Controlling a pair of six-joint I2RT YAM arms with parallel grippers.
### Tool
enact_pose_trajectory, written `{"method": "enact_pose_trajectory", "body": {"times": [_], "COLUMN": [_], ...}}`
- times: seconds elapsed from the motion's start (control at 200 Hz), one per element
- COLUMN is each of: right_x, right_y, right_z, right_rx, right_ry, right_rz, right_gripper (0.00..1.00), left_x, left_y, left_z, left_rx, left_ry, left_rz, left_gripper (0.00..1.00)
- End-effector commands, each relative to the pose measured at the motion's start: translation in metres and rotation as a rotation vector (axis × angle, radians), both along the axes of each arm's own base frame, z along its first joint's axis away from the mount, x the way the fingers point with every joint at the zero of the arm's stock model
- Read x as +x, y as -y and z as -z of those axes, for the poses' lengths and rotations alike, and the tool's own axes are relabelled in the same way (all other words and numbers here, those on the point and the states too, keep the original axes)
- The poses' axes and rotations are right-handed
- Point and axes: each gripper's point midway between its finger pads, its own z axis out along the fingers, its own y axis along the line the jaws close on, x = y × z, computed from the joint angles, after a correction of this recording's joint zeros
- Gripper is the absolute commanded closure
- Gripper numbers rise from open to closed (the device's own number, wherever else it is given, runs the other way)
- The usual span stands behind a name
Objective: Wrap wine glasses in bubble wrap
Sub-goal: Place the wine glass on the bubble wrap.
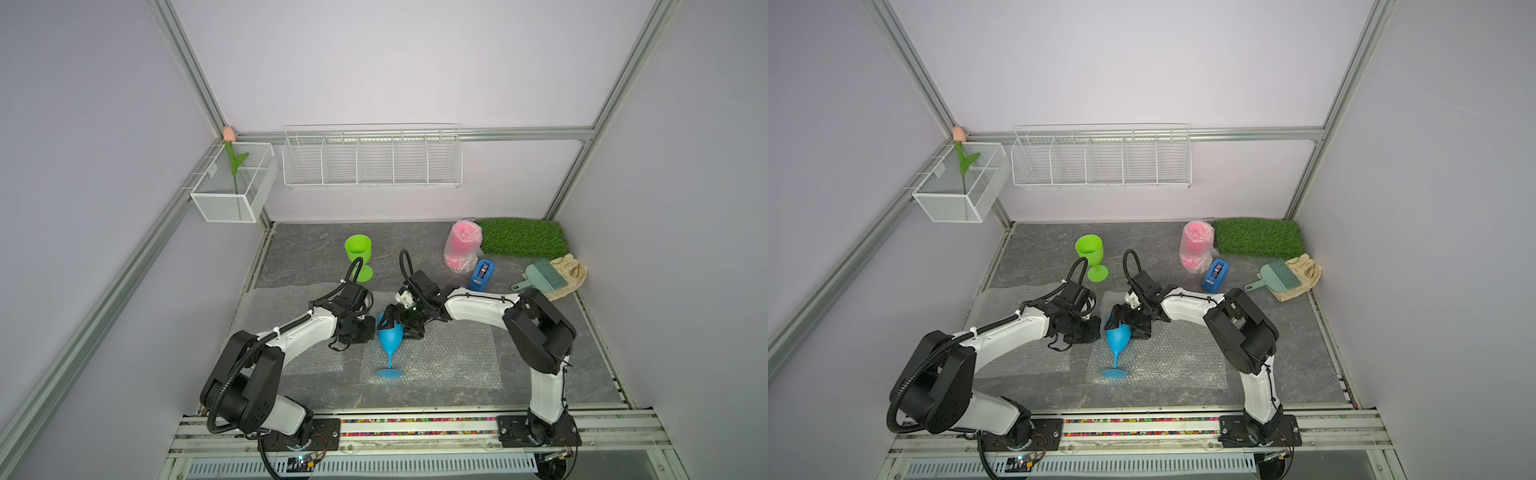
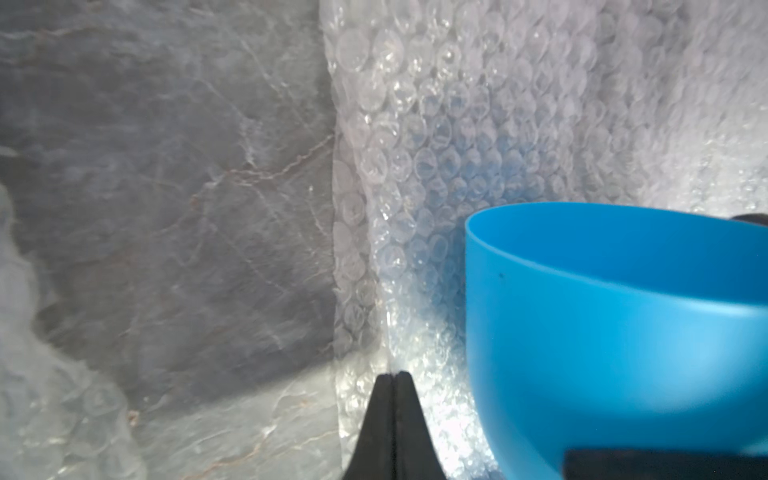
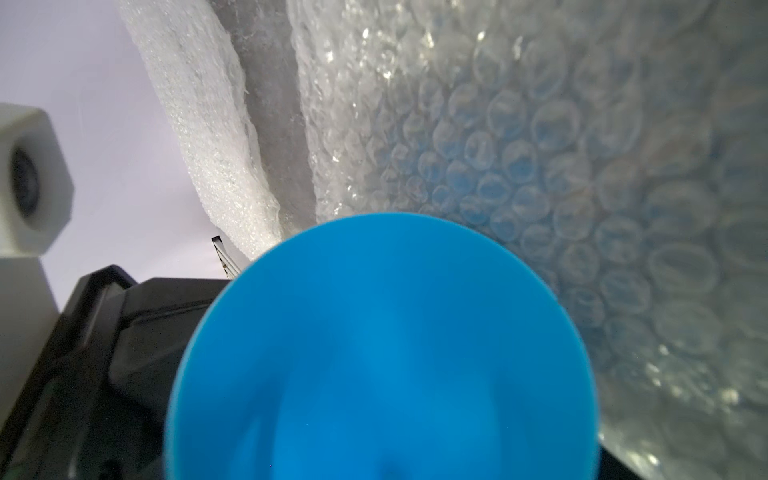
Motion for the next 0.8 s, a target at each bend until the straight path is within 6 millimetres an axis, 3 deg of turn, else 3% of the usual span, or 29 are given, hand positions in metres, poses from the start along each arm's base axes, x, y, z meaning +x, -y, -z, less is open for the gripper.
{"method": "enact_pose_trajectory", "body": {"times": [0.0,0.31,0.525,0.63,0.795], "right_x": [0.001,0.0,-0.001,-0.004,-0.007], "right_y": [0.011,0.017,0.037,0.051,0.062], "right_z": [-0.019,-0.044,-0.053,-0.045,-0.029], "right_rx": [-0.031,-0.013,-0.061,-0.104,-0.149], "right_ry": [0.027,0.055,0.099,0.108,0.106], "right_rz": [0.018,0.009,0.023,0.019,0.006], "right_gripper": [0.11,0.12,0.11,0.0,0.33], "left_x": [0.006,0.007,0.005,0.005,0.003], "left_y": [0.004,0.009,0.01,0.013,0.024], "left_z": [-0.011,-0.016,-0.028,-0.036,-0.043], "left_rx": [-0.026,-0.056,-0.076,-0.101,-0.142], "left_ry": [0.024,0.028,0.041,0.051,0.046], "left_rz": [0.006,0.008,0.008,0.007,0.018], "left_gripper": [1.0,1.0,1.0,1.0,1.0]}}
